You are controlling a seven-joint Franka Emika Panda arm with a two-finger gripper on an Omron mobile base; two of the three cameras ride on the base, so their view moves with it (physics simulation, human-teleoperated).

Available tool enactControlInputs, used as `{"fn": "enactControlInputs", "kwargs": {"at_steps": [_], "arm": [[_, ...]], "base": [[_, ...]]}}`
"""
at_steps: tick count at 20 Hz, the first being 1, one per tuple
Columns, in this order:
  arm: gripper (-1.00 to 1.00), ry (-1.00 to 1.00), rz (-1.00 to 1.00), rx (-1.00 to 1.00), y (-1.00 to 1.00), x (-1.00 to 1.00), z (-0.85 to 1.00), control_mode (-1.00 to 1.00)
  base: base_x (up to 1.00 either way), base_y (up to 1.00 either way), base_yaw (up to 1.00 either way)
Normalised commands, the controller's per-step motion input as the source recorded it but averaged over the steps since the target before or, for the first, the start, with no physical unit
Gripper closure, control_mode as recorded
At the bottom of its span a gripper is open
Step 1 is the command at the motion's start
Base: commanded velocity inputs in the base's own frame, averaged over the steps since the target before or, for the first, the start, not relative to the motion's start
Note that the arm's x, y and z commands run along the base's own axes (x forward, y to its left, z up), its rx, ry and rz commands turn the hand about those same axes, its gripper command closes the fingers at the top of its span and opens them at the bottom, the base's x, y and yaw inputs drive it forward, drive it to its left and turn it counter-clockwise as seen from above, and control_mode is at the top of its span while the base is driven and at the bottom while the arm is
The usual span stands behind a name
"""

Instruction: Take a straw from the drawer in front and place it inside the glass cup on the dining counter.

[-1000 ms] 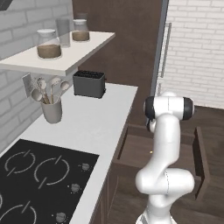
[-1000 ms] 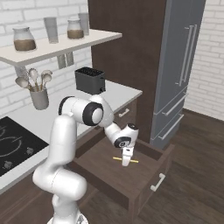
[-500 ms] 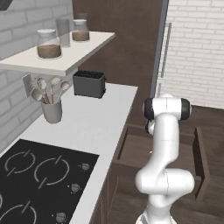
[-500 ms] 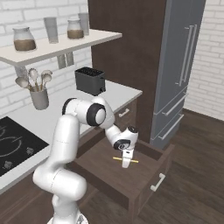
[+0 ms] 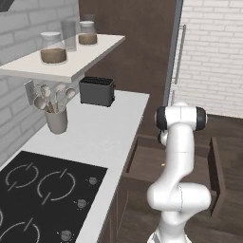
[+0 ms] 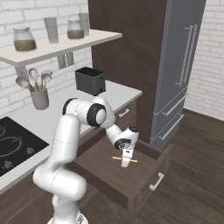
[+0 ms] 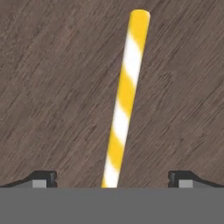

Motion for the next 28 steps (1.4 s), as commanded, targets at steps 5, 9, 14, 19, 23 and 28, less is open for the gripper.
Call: {"fn": "enactControlInputs", "kwargs": {"at_steps": [5, 9, 14, 19, 23, 28], "arm": [[1.0, -0.09, 0.0, 0.0, -0.03, -0.04, -0.33, -1.0], [1.0, -0.09, 0.0, 0.0, -0.04, -0.14, -0.37, -1.0], [1.0, -0.09, 0.0, 0.0, -0.11, -0.28, -0.43, -1.0], [1.0, -0.01, 0.0, 0.0, -0.12, -0.17, -0.52, -1.0], [1.0, 0.0, -0.02, -0.02, -0.14, -0.15, -0.59, -1.0], [1.0, 0.08, -0.03, -0.12, -0.02, 0.0, -0.63, -1.0]], "base": [[0.0, 0.0, 0.0], [0.0, 0.0, 0.0], [0.0, 0.0, 0.0], [0.0, 0.0, 0.0], [0.0, 0.0, 0.0], [0.0, 0.0, 0.0]]}}
